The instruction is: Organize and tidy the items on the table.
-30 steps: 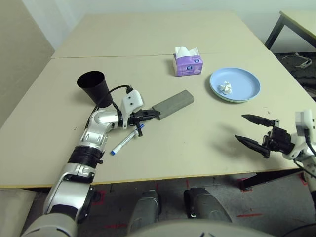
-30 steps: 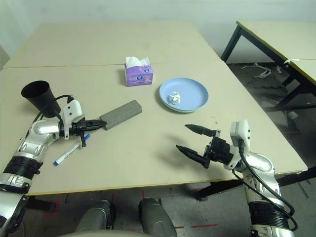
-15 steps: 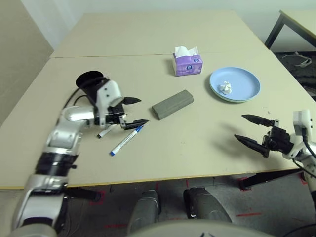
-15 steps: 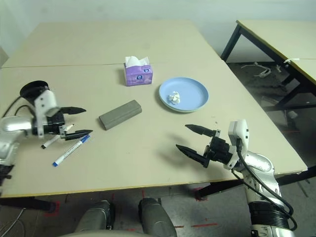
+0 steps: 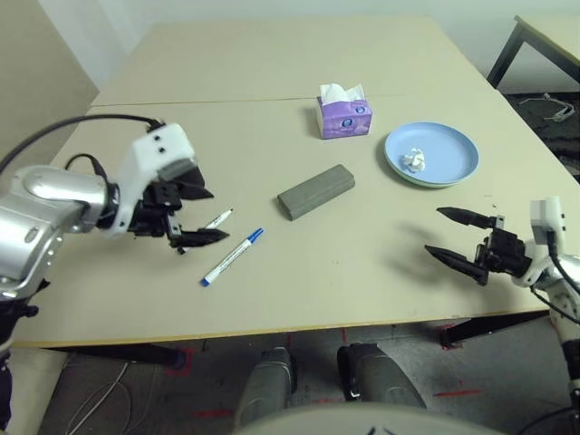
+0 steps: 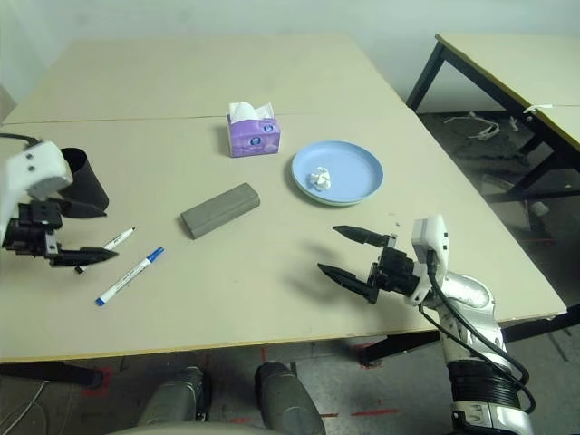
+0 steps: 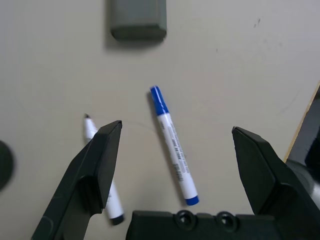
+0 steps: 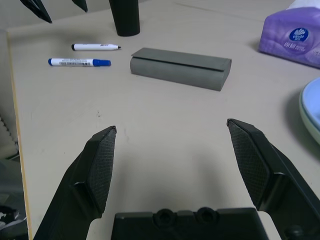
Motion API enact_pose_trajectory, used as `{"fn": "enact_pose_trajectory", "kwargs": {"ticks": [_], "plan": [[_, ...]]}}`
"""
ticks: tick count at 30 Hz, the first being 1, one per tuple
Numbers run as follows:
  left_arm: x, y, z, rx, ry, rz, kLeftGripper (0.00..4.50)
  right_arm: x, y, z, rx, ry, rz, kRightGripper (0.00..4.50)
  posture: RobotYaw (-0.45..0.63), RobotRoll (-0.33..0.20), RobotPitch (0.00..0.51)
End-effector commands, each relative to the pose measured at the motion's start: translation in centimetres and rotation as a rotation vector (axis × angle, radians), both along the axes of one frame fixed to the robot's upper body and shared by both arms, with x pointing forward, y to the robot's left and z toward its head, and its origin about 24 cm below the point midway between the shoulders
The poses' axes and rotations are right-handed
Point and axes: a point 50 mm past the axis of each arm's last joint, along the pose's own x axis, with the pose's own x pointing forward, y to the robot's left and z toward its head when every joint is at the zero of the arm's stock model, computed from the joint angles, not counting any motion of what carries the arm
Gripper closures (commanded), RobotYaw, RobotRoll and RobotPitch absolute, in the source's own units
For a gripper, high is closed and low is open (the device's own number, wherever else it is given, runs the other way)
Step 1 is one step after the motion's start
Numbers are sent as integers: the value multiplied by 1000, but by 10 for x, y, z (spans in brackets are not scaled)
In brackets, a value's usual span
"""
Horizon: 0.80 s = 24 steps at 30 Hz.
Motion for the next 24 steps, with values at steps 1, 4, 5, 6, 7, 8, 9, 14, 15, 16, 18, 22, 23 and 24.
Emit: {"fn": "enact_pose_trajectory", "kwargs": {"ticks": [1, 4, 5, 6, 7, 8, 9, 14, 15, 16, 18, 22, 23, 24], "plan": [[-2, -4, -18, 26, 57, 35, 24, -3, 3, -1, -33, -15, 49, 0, -94, 0, 121], [0, -5, -23, 41, 54, 54, 24, -7, 4, 0, -60, -34, 93, 0, -104, 0, 120], [0, -5, -25, 48, 54, 61, 24, -8, 4, 0, -72, -39, 110, 0, -105, 0, 120], [1, -4, -27, 56, 55, 65, 24, -9, 4, -1, -78, -42, 124, 0, -105, 0, 120], [1, -4, -28, 65, 57, 67, 24, -10, 5, -1, -83, -45, 135, 0, -106, 0, 119], [1, -4, -31, 77, 62, 67, 24, -12, 6, -1, -91, -50, 155, 0, -108, 0, 119], [0, -4, -33, 88, 68, 66, 24, -13, 7, -1, -104, -54, 176, 0, -108, 0, 119], [1, -6, -39, 105, 70, 64, 24, -19, 9, -4, -157, -64, 269, 0, -111, 0, 117], [1, -6, -40, 109, 67, 61, 24, -20, 9, -4, -163, -65, 279, 0, -113, 0, 115], [1, -7, -41, 114, 62, 61, 24, -20, 9, -4, -169, -66, 287, 0, -113, 0, 114], [3, -8, -41, 125, 48, 58, 24, -20, 9, -4, -170, -66, 287, 0, -113, 0, 113], [6, -10, -45, 127, 25, 64, 24, -19, 11, -1, -166, -71, 288, 0, -114, 0, 110], [7, -11, -47, 129, 20, 66, 24, -19, 12, 0, -164, -73, 289, 0, -115, 0, 108], [7, -12, -49, 133, 17, 68, 24, -19, 14, 1, -163, -76, 290, 0, -115, 0, 107]]}}
